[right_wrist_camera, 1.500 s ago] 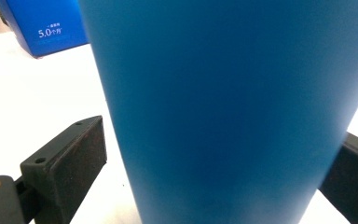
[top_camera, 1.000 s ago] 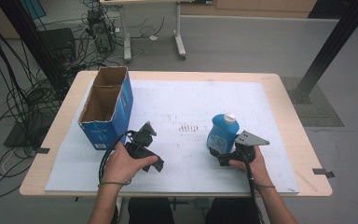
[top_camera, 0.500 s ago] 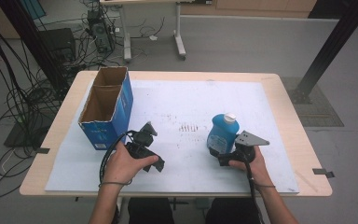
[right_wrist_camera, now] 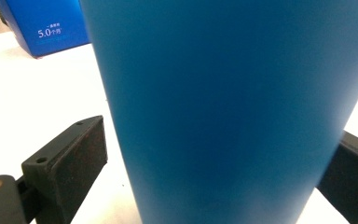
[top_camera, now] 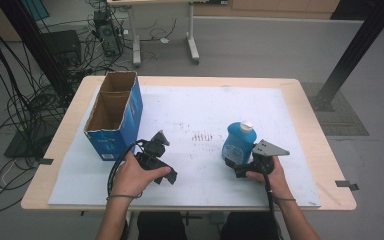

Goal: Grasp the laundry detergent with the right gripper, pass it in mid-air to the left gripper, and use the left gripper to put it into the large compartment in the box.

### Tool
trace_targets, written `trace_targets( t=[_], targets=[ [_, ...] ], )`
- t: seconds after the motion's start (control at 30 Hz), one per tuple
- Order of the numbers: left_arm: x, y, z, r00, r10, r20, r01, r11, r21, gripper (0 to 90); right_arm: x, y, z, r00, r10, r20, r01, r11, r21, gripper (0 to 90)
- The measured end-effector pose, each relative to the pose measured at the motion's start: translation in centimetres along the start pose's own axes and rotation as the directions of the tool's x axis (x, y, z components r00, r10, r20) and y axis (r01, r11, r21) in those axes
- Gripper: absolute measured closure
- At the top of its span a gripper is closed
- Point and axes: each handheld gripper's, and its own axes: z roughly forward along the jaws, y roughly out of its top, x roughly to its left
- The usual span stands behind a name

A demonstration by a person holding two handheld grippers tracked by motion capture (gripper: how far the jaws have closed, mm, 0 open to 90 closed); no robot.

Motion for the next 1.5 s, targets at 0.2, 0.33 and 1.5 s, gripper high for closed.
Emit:
trace_targets(
  t=[0.2,0.33,1.5],
  targets=[
    [0.02,0.04,0.01,1.0,0.001,0.001,-0.001,1.0,0.005,8.1,0.04,0.02,0.0,1.0,0.0,0.001,0.0,1.0,0.0,3.9],
    [0.03,0.05,0.0,1.0,0.006,0.003,-0.006,1.0,0.005,8.1,0.03,0.03,-0.01,1.0,0.002,0.004,-0.002,1.0,0.0,3.9],
    [0.04,-0.08,0.1,1.0,0.0,0.005,0.0,1.0,0.004,8.3,0.15,0.11,0.14,1.0,0.0,0.001,0.0,1.0,-0.019,18.9]
  ],
)
